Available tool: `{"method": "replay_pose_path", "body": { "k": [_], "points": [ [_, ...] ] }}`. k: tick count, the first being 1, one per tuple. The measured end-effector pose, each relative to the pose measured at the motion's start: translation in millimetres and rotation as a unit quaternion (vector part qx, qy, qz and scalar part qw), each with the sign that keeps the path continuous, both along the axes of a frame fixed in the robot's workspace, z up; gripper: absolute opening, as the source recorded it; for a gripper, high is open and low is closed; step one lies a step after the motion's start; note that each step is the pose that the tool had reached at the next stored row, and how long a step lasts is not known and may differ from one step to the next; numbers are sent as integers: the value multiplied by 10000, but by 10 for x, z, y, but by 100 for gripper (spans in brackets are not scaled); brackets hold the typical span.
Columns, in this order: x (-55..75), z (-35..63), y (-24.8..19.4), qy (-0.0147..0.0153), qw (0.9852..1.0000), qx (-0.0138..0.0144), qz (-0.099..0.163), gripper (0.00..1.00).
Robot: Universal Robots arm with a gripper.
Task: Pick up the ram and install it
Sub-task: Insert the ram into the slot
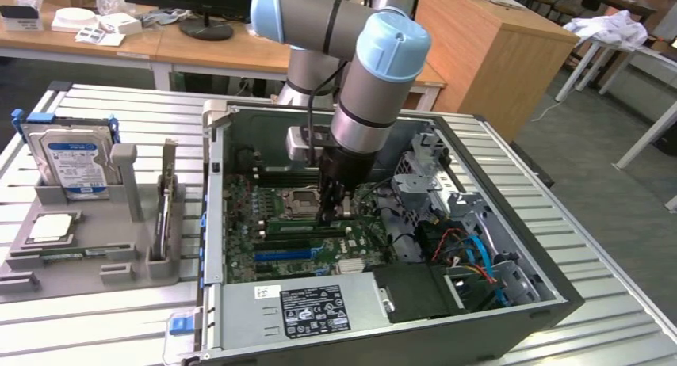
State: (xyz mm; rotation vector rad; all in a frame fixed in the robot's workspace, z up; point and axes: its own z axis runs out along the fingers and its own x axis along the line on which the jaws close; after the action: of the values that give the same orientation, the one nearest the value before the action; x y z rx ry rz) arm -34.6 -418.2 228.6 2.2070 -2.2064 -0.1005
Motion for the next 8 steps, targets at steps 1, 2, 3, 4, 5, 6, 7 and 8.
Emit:
{"method": "replay_pose_path", "body": {
  "k": [1, 2, 3, 4, 5, 6, 7, 8],
  "points": [
    [0, 0, 0, 0, 10000, 0, 2, 11],
    [0, 0, 0, 0, 10000, 0, 3, 11],
    [1, 0, 0, 0, 10000, 0, 4, 11],
    [1, 0, 0, 0, 10000, 0, 4, 11],
    [1, -1, 0, 0, 10000, -1, 4, 11],
    [1, -2, 0, 0, 10000, -1, 4, 11],
    [1, -6, 0, 0, 10000, 1, 4, 11],
    [0, -10, 0, -1, 10000, 1, 5, 11]
  ]
}}
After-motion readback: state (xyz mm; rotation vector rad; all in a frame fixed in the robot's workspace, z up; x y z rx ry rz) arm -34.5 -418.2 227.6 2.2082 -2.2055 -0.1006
